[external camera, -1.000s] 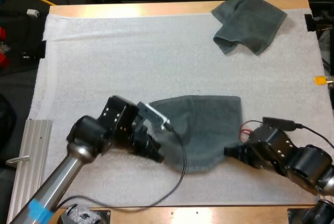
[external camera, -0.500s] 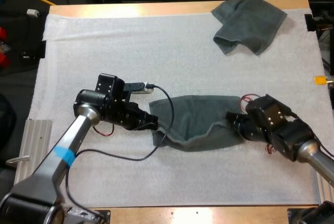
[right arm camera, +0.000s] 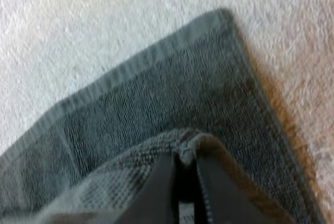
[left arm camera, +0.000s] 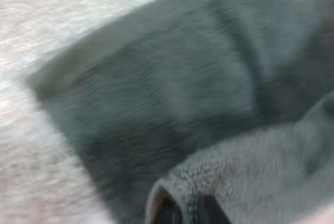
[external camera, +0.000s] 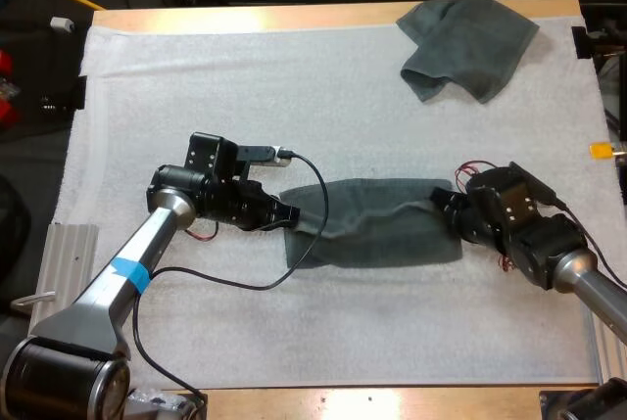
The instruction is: Pick towel from pile, fold and stack
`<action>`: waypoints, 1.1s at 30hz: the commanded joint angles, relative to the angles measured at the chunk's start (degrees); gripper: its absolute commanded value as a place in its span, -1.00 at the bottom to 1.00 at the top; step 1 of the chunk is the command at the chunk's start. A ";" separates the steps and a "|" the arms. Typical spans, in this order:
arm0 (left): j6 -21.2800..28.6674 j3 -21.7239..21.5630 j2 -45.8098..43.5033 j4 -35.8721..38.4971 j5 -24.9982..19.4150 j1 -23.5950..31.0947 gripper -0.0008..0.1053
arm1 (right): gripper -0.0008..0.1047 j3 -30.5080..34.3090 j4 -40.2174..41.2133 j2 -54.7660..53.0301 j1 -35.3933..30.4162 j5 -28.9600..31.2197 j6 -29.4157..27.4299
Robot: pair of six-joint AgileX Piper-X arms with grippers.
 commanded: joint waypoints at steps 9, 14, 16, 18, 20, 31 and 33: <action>1.45 -0.09 -0.17 -2.57 -4.02 0.02 -0.98 | -0.99 0.07 -2.18 0.00 -0.38 1.16 -2.01; 0.99 -0.09 -0.17 -2.77 -4.02 0.02 -0.75 | -0.46 0.07 -7.60 1.33 -0.43 -3.86 -1.92; 0.04 -0.09 -0.17 -3.29 -4.02 0.02 -0.53 | -0.13 0.07 -9.43 2.18 -0.43 -5.72 -1.87; -0.71 -0.09 -0.25 -4.07 -3.86 0.02 -0.21 | 0.22 0.07 -10.81 2.90 -0.43 -6.32 -1.87; -0.70 -0.09 -0.87 -4.70 -3.34 0.02 0.00 | 0.28 0.07 -11.22 2.80 -0.43 -5.74 -2.94; 3.03 -0.09 -15.14 1.58 -2.56 0.02 0.00 | 0.07 0.07 -5.40 -7.26 -0.43 -6.48 -17.74; 3.05 -0.09 -19.42 3.90 -2.56 0.02 0.01 | 0.07 0.07 -1.34 -9.98 -0.43 -6.62 -18.65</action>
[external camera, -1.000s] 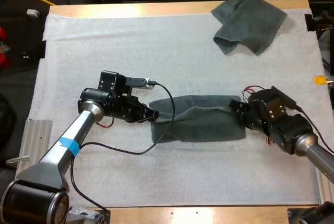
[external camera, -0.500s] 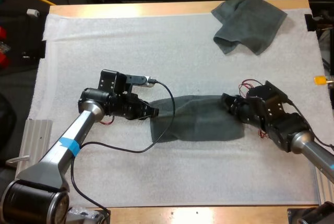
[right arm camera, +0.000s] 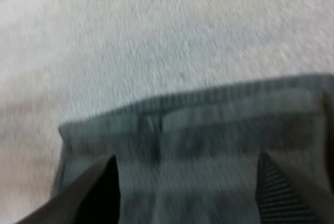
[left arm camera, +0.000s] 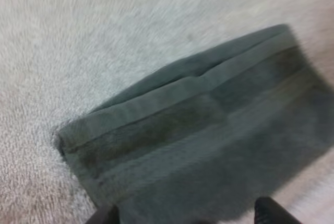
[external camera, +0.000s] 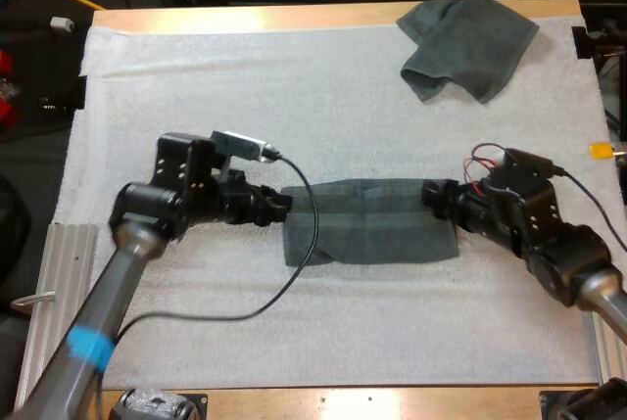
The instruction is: Pick towel from pile, fold and stack
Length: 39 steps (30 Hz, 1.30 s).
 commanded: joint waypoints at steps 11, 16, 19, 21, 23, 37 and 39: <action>-6.13 -0.09 -24.29 12.57 4.21 0.02 0.35 | 0.33 -2.56 25.27 -13.06 -0.43 -0.07 -11.80; -10.22 -0.09 -31.90 17.95 4.20 0.02 0.33 | 0.34 -5.98 33.74 -14.91 -0.43 0.97 -14.75; -11.88 -0.09 -35.98 19.97 4.20 0.02 0.33 | 0.34 -7.05 35.72 -15.05 -0.43 3.14 -15.73; -12.95 -0.09 -37.91 20.56 4.20 0.02 0.33 | 0.34 -7.10 35.21 -14.88 -0.43 5.11 -15.80; -13.23 -0.09 -39.07 20.94 4.20 0.02 0.33 | 0.34 -7.10 34.97 -14.00 -0.43 6.23 -15.89; -15.05 -0.09 -39.44 20.96 4.47 0.02 0.33 | 0.34 -7.10 28.78 1.31 -14.98 -2.45 -22.02; -15.08 -0.09 -39.44 20.96 5.46 0.02 0.33 | 0.34 -6.92 27.62 4.22 -18.42 -6.66 -23.27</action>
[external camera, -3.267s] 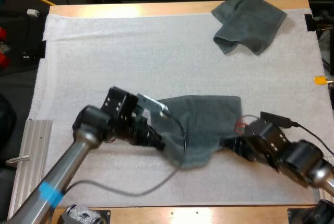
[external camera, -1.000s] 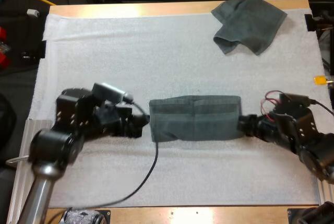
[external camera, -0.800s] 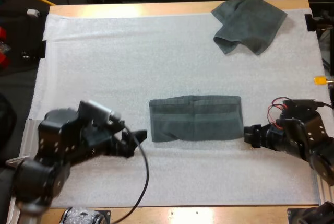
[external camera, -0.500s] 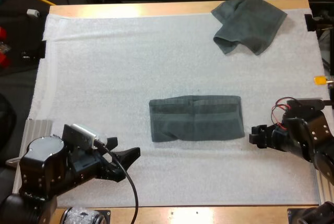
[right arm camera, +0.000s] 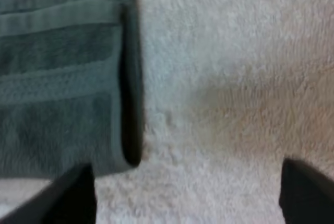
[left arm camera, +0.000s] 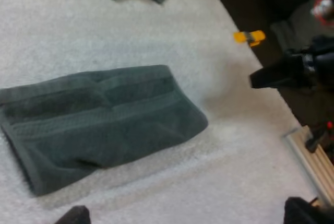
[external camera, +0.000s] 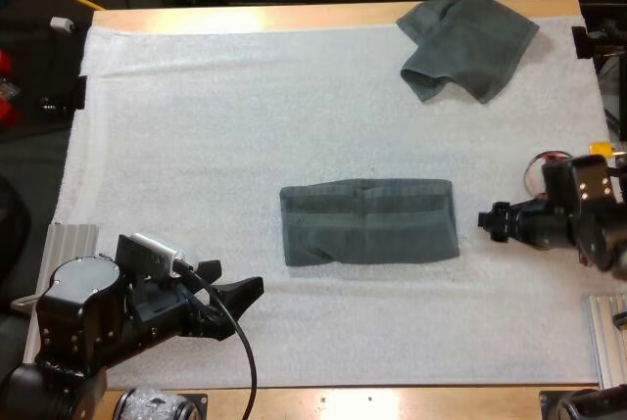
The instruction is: Pick towel from pile, fold and stack
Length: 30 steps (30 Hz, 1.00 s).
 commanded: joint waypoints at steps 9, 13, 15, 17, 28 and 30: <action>-0.50 -0.09 -0.14 -0.12 1.69 0.02 0.33 | 0.34 2.28 -8.86 11.28 -7.91 -20.33 -0.85; -0.50 -0.09 -0.14 0.03 1.68 0.02 0.33 | 0.34 3.00 -12.24 15.76 -7.78 -25.07 -0.53; -0.50 -0.09 -0.14 0.03 1.68 0.02 0.33 | 0.34 3.31 -13.75 17.82 -7.78 -26.56 0.20; -0.50 -0.09 -0.14 0.03 1.68 0.02 0.33 | 0.34 3.28 -14.76 19.92 -7.78 -27.32 1.36; -0.50 -0.09 -0.14 0.03 1.68 0.02 0.33 | 0.34 3.28 -22.28 24.84 -1.96 -28.71 8.82; -0.50 -0.09 -0.14 0.28 1.75 0.02 0.33 | 0.34 3.28 -24.34 25.68 0.10 -27.84 11.85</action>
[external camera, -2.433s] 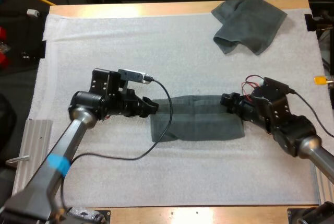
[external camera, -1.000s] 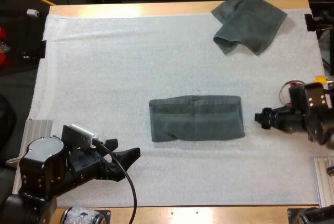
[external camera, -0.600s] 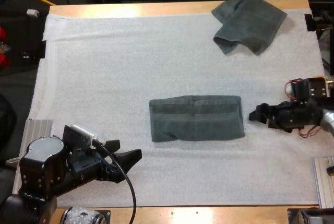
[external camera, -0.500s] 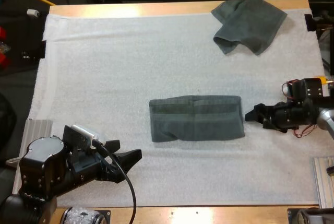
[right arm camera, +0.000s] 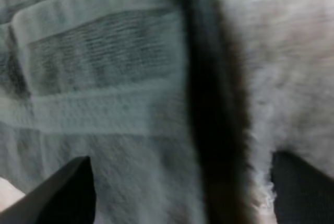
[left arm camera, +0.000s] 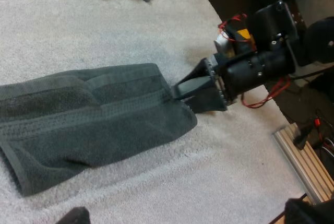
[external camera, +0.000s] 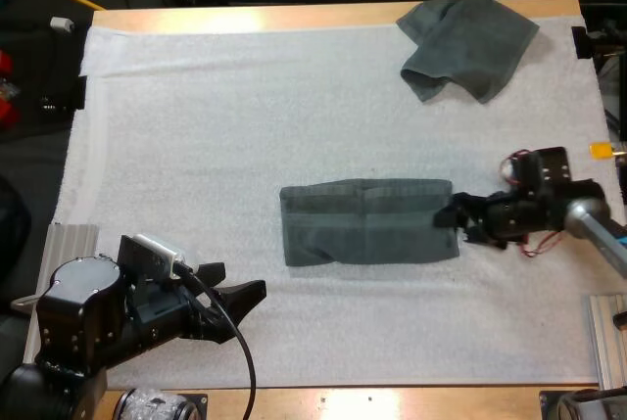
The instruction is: Pick towel from pile, fold and stack
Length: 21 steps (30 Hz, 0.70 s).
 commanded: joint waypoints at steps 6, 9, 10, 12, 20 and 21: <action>-0.50 -0.09 -0.14 1.76 0.99 0.02 0.33 | 0.27 -0.07 -2.39 2.85 5.13 1.42 4.32; -0.34 -0.09 -0.14 2.60 1.01 0.02 0.33 | -0.10 -0.07 -2.39 2.85 6.08 1.88 4.32; -0.27 -0.09 -0.14 2.64 1.01 0.02 0.33 | -0.23 -0.07 -2.39 2.85 6.20 1.54 4.46; -0.20 -0.09 -0.14 2.64 1.01 0.02 0.33 | -0.49 -0.07 -2.00 2.85 6.38 1.50 4.57; -0.14 -0.09 -0.14 2.64 1.01 0.02 0.33 | -0.99 -0.63 2.06 -4.23 6.72 10.09 2.19; -0.04 -0.09 -0.14 2.64 1.01 0.02 0.33 | -0.99 -0.91 3.16 -5.28 6.72 12.77 1.70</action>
